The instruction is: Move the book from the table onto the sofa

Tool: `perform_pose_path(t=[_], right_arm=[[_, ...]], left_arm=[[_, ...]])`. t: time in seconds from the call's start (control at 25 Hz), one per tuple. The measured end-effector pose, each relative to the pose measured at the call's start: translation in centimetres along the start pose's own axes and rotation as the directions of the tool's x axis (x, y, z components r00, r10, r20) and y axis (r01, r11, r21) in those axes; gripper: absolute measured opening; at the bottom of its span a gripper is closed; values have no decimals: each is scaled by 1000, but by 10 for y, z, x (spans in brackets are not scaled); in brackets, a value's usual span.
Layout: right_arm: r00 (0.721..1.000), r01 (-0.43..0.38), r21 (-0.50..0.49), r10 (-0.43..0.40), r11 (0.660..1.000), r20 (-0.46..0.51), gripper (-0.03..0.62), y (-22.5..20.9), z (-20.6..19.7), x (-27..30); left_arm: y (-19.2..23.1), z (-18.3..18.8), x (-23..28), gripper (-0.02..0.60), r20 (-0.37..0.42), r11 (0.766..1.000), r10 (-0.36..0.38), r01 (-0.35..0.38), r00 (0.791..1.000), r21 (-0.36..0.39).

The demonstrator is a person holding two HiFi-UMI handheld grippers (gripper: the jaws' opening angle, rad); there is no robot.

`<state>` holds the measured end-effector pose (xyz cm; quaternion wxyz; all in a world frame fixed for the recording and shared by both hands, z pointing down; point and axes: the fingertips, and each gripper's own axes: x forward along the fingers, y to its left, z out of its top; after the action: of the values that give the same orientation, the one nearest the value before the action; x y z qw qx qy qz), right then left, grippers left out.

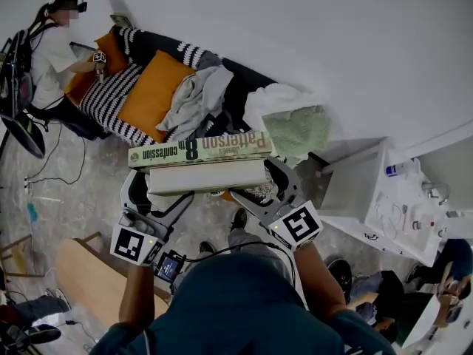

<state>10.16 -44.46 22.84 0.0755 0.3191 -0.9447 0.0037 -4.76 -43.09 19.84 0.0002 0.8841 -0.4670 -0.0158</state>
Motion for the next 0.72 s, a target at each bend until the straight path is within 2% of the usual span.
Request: perform_pose_path(t=[0.16, 0.4, 0.72], right_arm=[[999, -44, 18, 45, 999, -2, 417, -46, -18, 28], [994, -105, 27, 106, 994, -38, 417, -99, -43, 63], [990, -84, 107, 96, 991, -106, 417, -141, -93, 104]], left_arm=[[20, -19, 44, 494, -40, 999, 41, -41, 998, 10], [43, -48, 93, 494, -79, 994, 102, -104, 992, -24], [80, -102, 142, 494, -160, 992, 66, -81, 985, -92]])
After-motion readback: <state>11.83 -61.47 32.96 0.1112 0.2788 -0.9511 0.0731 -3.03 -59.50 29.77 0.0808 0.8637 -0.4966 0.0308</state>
